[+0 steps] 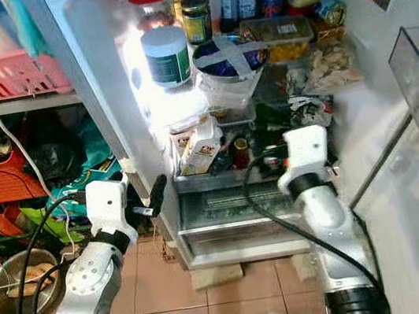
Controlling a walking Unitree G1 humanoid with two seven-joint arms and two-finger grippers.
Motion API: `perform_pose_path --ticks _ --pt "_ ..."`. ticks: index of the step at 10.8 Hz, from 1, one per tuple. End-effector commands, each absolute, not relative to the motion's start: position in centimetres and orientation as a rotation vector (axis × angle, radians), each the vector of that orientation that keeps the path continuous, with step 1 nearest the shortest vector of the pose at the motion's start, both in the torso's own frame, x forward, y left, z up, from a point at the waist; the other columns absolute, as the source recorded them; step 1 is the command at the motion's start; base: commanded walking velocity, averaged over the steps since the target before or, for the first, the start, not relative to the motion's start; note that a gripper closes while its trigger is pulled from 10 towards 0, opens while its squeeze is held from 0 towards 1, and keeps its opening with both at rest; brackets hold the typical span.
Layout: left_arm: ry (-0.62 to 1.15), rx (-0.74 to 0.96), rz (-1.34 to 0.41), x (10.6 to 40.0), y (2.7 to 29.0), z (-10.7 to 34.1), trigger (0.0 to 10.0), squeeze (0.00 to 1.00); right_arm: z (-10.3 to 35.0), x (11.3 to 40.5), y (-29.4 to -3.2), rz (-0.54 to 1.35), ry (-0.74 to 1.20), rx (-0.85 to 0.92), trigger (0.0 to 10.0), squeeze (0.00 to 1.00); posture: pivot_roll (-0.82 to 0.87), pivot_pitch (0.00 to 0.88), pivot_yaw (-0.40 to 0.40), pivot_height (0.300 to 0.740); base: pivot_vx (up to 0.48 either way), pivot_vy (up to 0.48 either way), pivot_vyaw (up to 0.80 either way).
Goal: Restocking fridge
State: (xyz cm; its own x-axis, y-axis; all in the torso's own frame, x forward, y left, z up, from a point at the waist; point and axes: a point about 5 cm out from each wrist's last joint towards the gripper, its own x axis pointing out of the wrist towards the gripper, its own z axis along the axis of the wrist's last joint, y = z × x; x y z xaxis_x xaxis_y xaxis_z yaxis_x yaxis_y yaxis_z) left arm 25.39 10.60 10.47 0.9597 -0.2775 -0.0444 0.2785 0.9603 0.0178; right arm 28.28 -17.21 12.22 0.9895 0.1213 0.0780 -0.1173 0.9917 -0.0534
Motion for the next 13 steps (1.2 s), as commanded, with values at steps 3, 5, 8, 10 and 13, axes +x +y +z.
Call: perform_pose_path --ticks 3,5,8,10,13 --pt "0.038 0.027 -0.269 25.5 10.6 10.4 10.0 0.00 11.9 28.7 -17.0 0.113 -0.056 -0.114 10.0 0.00 0.03 0.045 0.003 0.740 0.000 0.000 0.00" --pt "0.027 0.013 -0.267 25.3 10.5 10.5 10.0 0.00 11.5 28.4 -16.9 0.130 -0.045 -0.098 10.0 0.00 0.03 0.051 -0.001 0.740 0.000 0.000 0.00" --pt "0.036 0.013 -0.298 25.0 10.2 10.4 10.0 0.00 11.1 27.7 -16.8 0.180 -0.057 -0.175 10.0 0.00 0.04 0.059 -0.003 0.740 0.000 0.216 0.00" --pt "0.035 0.019 -0.301 24.9 10.3 10.5 10.0 0.00 11.2 27.9 -17.4 0.136 -0.058 -0.198 10.0 0.00 0.05 0.065 -0.002 0.740 0.000 0.480 0.00" --pt "0.039 0.044 -0.317 24.8 10.2 10.5 10.0 0.00 10.6 28.0 -17.6 0.057 -0.015 -0.204 10.0 0.00 0.05 0.069 0.007 0.740 0.000 0.480 0.00"
